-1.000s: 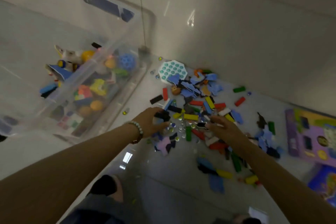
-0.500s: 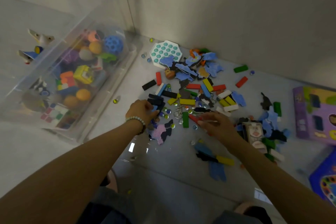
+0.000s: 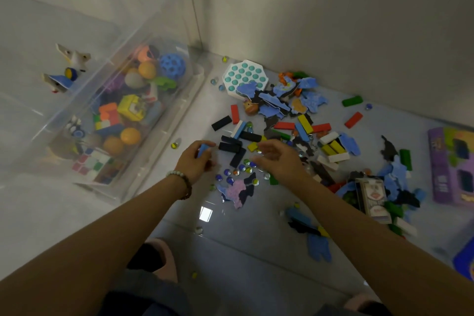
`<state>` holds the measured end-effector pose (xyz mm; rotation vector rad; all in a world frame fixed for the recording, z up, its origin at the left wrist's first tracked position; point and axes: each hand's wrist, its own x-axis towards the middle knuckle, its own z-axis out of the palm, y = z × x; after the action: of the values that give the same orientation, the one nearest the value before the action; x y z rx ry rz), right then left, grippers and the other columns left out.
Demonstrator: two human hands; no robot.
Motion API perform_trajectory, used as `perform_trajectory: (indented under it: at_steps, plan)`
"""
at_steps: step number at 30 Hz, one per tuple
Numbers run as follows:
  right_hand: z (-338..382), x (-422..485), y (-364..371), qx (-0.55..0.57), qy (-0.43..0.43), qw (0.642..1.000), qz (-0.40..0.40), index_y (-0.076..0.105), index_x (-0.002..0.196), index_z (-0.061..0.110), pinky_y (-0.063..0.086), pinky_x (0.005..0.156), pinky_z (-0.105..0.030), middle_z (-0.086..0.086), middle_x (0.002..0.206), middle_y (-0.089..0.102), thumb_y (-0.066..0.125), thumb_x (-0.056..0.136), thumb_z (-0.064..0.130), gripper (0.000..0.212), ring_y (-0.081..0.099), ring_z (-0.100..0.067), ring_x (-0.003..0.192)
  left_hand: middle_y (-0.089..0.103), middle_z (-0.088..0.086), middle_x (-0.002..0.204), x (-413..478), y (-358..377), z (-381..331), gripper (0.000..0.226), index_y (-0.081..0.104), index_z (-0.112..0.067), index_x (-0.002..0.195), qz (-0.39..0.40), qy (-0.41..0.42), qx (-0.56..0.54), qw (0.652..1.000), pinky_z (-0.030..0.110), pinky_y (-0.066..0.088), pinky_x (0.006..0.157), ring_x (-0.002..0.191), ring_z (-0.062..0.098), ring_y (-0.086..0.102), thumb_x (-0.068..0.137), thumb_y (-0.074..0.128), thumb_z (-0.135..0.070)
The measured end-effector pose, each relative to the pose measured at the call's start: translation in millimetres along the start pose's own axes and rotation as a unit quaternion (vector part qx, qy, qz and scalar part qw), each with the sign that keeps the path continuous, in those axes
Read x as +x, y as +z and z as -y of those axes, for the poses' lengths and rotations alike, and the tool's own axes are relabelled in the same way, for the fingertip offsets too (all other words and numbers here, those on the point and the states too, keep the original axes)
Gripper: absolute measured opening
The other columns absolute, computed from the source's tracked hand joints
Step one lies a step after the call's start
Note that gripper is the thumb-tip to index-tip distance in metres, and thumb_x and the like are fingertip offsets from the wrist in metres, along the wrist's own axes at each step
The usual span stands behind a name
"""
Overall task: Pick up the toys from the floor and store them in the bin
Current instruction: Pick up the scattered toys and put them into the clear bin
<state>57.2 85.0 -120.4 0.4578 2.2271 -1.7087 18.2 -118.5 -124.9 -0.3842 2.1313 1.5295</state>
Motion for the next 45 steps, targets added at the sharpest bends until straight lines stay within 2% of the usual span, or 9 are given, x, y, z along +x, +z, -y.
perform_trajectory:
  at_steps: [5,10,15,22,26,29,32,36,45]
  plan:
    - [12,32,37,-0.04,-0.006,0.999,-0.022,0.059,0.11,0.017,0.048,0.076,-0.023,0.006,0.107,0.056,0.076,0.075,0.022,0.04,0.053,-0.01,0.089,0.063,0.001,0.096,9,-9,-5,0.022,0.053,-0.016,0.103,0.014,-0.089,-0.158,0.983,0.023,0.05,0.057,0.079,0.018,0.062,0.097,0.041,-0.033]
    - [1,45,52,-0.105,-0.021,0.993,-0.046,0.055,0.101,0.022,0.038,0.06,-0.006,0.007,0.103,0.058,0.077,0.075,0.019,0.034,0.053,-0.007,0.086,0.065,0.004,0.094,15,-17,1,0.026,0.054,-0.013,0.109,0.012,-0.067,-0.137,0.988,0.017,0.054,0.054,0.073,0.013,0.066,0.087,0.06,-0.025]
    - [-1,52,52,-0.194,-0.07,0.977,-0.057,0.052,0.095,0.024,0.034,0.054,-0.011,0.011,0.093,0.056,0.074,0.077,0.028,0.029,0.049,0.001,0.067,0.065,0.01,0.106,22,-14,-1,0.032,0.053,-0.006,0.116,0.024,-0.091,-0.183,0.979,0.036,0.057,0.079,0.093,0.027,0.067,0.092,0.053,-0.026]
    - [16,54,55,0.063,-0.037,0.994,-0.079,0.051,0.09,0.027,0.047,0.063,-0.006,0.007,0.09,0.06,0.078,0.073,0.025,0.031,0.06,-0.006,0.085,0.062,0.011,0.104,38,-3,-20,0.041,0.055,-0.011,0.1,0.016,-0.154,-0.322,0.934,0.041,0.052,0.084,0.095,0.029,0.062,0.097,0.032,-0.045]
    - [29,57,61,0.01,-0.051,0.999,-0.015,0.056,0.088,0.028,0.044,0.059,-0.004,0.01,0.086,0.06,0.075,0.073,0.038,0.026,0.056,0.0,0.076,0.069,0.012,0.092,37,1,-25,0.053,0.055,-0.01,0.115,0.065,-0.193,-0.418,0.886,0.036,0.058,0.06,0.081,0.024,0.069,0.093,0.033,-0.053]
    - [32,71,49,-0.035,-0.06,0.991,-0.111,0.052,0.092,0.018,0.043,0.064,-0.006,0.001,0.091,0.057,0.073,0.077,0.033,0.029,0.053,-0.009,0.081,0.063,0.012,0.096,42,-4,-25,0.046,0.058,-0.013,0.11,0.051,-0.195,-0.392,0.898,0.041,0.057,0.069,0.087,0.028,0.064,0.096,0.031,-0.048]
    - [29,83,45,-0.116,-0.047,0.984,-0.124,0.052,0.103,0.012,0.049,0.078,-0.028,-0.007,0.105,0.056,0.075,0.077,0.029,0.039,0.054,-0.018,0.094,0.062,0.013,0.106,50,-12,-22,0.048,0.058,-0.015,0.108,0.05,-0.197,-0.366,0.908,0.045,0.053,0.079,0.099,0.033,0.062,0.096,0.028,-0.049]
    - [27,83,55,-0.228,-0.07,0.958,-0.16,0.051,0.102,0.013,0.038,0.067,-0.027,-0.005,0.105,0.052,0.076,0.075,0.029,0.04,0.049,-0.016,0.089,0.062,0.012,0.108,55,-19,-16,0.047,0.06,-0.016,0.102,0.041,-0.192,-0.355,0.914,0.05,0.05,0.089,0.101,0.033,0.061,0.096,0.029,-0.05]
    - [28,83,45,-0.182,-0.004,0.975,-0.127,0.051,0.114,0.016,0.05,0.084,-0.038,-0.003,0.107,0.059,0.072,0.079,0.021,0.041,0.057,-0.02,0.099,0.058,0.014,0.116,57,-23,-12,0.044,0.062,-0.016,0.1,0.043,-0.2,-0.356,0.912,0.046,0.054,0.079,0.105,0.034,0.06,0.095,0.033,-0.049]
